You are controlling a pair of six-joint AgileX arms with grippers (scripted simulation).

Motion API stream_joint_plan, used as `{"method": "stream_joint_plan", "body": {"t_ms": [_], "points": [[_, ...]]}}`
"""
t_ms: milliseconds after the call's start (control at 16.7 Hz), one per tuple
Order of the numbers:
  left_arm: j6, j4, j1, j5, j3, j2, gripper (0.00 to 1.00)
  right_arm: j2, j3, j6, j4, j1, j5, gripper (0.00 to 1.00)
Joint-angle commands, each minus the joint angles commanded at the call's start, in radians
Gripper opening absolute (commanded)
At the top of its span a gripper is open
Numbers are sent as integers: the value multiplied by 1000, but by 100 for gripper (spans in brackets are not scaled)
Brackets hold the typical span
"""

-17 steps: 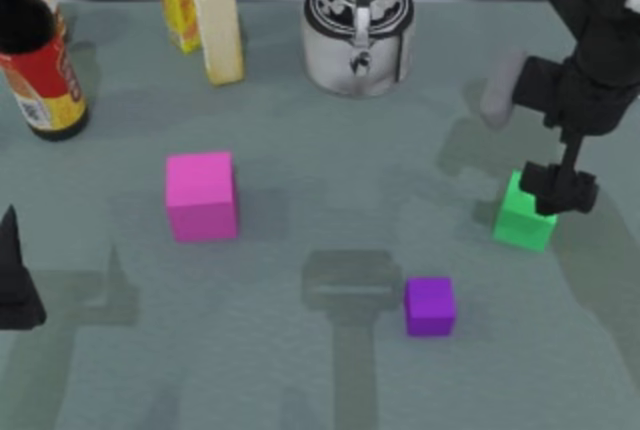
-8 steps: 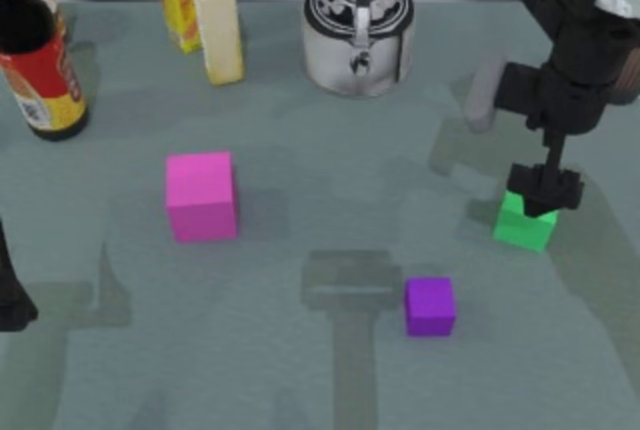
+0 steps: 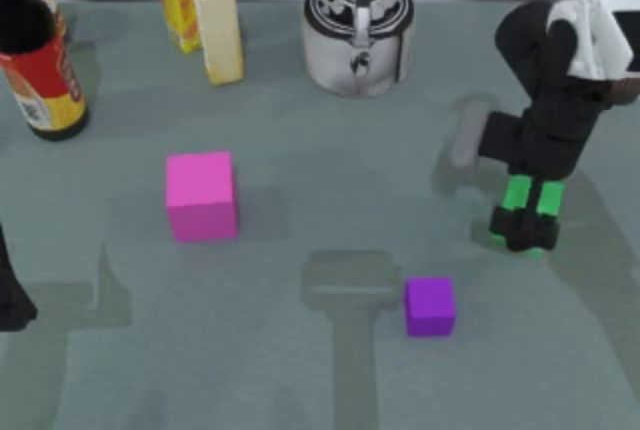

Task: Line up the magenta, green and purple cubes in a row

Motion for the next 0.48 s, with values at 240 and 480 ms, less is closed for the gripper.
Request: {"method": "stream_joint_plan", "body": {"t_ms": [240,480], "points": [[0,0,0,0,0,0,100,28,-35,1,55,1,0,100],[0,0,0,0,0,0,100,28,-35,1,55,1,0,85]]}}
